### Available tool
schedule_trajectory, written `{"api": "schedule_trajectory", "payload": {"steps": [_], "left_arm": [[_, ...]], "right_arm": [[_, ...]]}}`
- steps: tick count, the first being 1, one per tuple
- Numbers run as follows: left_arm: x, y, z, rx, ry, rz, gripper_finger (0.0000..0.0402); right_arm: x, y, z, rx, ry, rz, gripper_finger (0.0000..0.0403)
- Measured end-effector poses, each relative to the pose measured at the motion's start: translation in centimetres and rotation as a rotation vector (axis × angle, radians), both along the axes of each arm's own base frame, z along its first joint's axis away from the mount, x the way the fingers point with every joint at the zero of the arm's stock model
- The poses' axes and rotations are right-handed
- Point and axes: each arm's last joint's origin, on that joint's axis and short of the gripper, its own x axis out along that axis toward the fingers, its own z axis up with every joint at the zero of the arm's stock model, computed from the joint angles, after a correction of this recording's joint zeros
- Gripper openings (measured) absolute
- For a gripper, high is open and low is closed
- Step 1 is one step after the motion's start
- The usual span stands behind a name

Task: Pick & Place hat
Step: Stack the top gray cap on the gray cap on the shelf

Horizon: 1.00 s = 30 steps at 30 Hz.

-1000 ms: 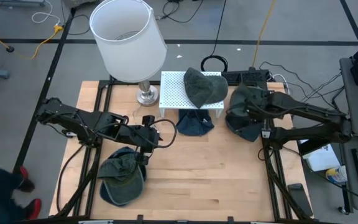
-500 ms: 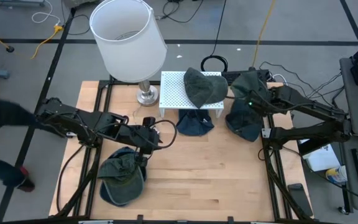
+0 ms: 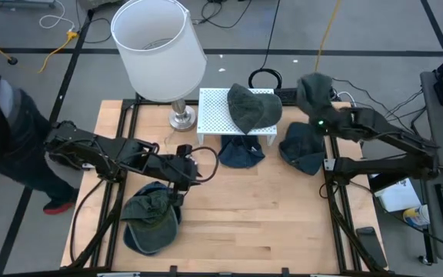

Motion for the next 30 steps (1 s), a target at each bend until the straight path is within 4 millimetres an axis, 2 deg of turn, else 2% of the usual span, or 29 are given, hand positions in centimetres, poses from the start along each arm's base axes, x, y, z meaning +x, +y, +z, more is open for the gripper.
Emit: {"api": "schedule_trajectory", "payload": {"steps": [4,8,15,23,30], "left_arm": [[0.4,-0.1,0.5,-0.084,-0.059,0.061,0.0113],[1.0,-0.1,1.2,-0.171,-0.149,0.108,0.0113],[2.2,-0.2,3.2,-0.385,-0.345,0.077,0.0113],[2.9,0.1,5.7,-0.559,-0.574,0.080,0.0114],[2.8,0.0,8.3,-0.656,-0.828,0.034,0.0114]], "right_arm": [[0.2,-0.1,2.3,-0.143,-0.270,0.018,0.0006],[0.6,0.0,4.6,-0.241,-0.493,0.142,0.0006],[1.7,0.5,7.7,-0.365,-0.749,0.496,0.0006],[1.9,1.5,9.9,-0.436,-0.959,0.858,0.0006],[1.3,3.0,11.8,-0.439,-1.167,1.328,0.0006]]}}
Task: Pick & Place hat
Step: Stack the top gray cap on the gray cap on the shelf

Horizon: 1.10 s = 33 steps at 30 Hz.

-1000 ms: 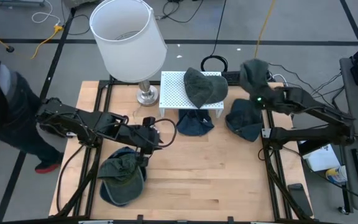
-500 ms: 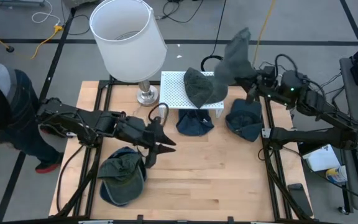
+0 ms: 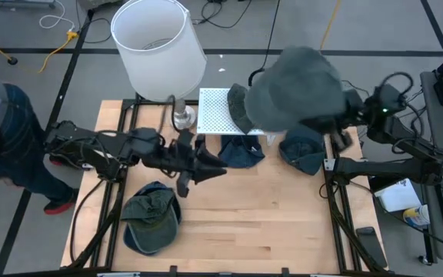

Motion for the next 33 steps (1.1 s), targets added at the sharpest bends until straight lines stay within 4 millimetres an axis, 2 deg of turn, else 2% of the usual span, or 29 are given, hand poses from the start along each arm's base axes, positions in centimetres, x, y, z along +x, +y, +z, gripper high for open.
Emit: {"api": "schedule_trajectory", "payload": {"steps": [6,13,19,24,33], "left_arm": [[-0.4,-0.4,1.4,-0.026,-0.142,-0.011,0.0114],[-0.6,-1.3,1.5,-0.018,-0.168,0.010,0.0122],[-0.5,-2.0,1.5,0.004,-0.200,0.003,0.0191],[-0.2,-2.5,1.2,-0.011,-0.185,-0.017,0.0242],[0.9,-4.8,1.2,-0.040,-0.173,-0.086,0.0253]], "right_arm": [[-0.8,1.9,1.3,-0.061,-0.080,0.358,0.0006],[-0.6,3.9,1.8,-0.049,-0.128,0.565,0.0006],[0.9,5.1,1.5,-0.005,-0.109,0.634,0.0006],[2.9,5.9,0.9,0.027,-0.069,0.673,0.0006],[6.4,7.4,-0.8,0.048,0.024,0.729,0.0006]]}}
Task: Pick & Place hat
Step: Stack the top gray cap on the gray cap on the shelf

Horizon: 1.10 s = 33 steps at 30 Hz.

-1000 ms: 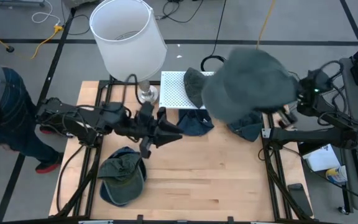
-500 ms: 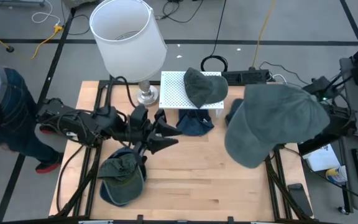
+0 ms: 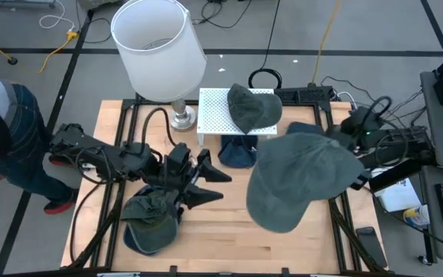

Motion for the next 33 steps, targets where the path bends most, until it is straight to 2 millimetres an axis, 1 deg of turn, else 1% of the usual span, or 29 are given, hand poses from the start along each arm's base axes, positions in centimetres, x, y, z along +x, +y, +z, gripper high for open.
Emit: {"api": "schedule_trajectory", "payload": {"steps": [4,9,18,21,25,33], "left_arm": [[0.6,-1.0,0.2,0.002,-0.004,-0.022,0.0253],[1.6,-2.0,0.1,-0.018,0.010,-0.043,0.0253],[3.9,-3.3,-0.3,-0.050,0.037,-0.116,0.0253],[4.2,-3.8,-0.4,-0.068,0.041,-0.130,0.0242],[4.0,-4.1,0.0,-0.073,0.029,-0.135,0.0199],[3.9,-4.3,0.0,-0.060,0.019,-0.129,0.0067]], "right_arm": [[1.2,0.4,-0.6,0.000,0.023,-0.031,0.0006],[2.0,1.1,-1.1,-0.007,0.030,-0.033,0.0006],[2.2,2.0,-1.4,-0.018,0.026,-0.026,0.0007],[2.2,2.3,-1.6,-0.024,0.047,-0.013,0.0007],[2.3,2.6,-2.0,-0.028,0.094,-0.021,0.0008],[2.5,2.6,-2.3,-0.028,0.116,-0.076,0.0009]]}}
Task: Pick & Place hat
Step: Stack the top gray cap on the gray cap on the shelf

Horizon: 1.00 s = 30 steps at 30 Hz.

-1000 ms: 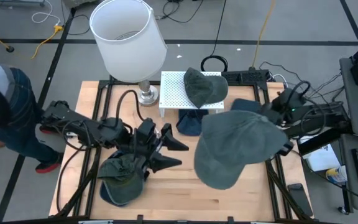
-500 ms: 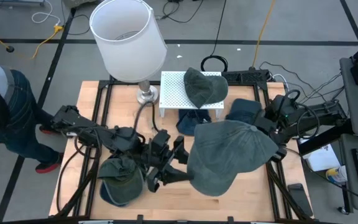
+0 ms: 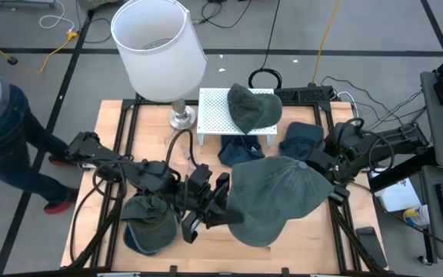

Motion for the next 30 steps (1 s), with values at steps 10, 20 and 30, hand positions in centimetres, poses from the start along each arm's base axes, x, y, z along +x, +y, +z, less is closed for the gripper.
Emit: {"api": "schedule_trajectory", "payload": {"steps": [10,20,30], "left_arm": [[-0.2,-0.5,-0.1,0.179,-0.070,0.049,0.0010],[-1.3,-1.5,0.8,0.418,-0.232,0.258,0.0008],[-1.9,-1.8,1.5,0.570,-0.299,0.487,0.0008]], "right_arm": [[-0.2,0.0,0.3,0.084,0.081,0.041,0.0106],[-0.8,-0.2,0.1,0.151,0.201,0.021,0.0189],[-0.3,0.3,-1.2,0.310,0.122,-0.200,0.0188]]}}
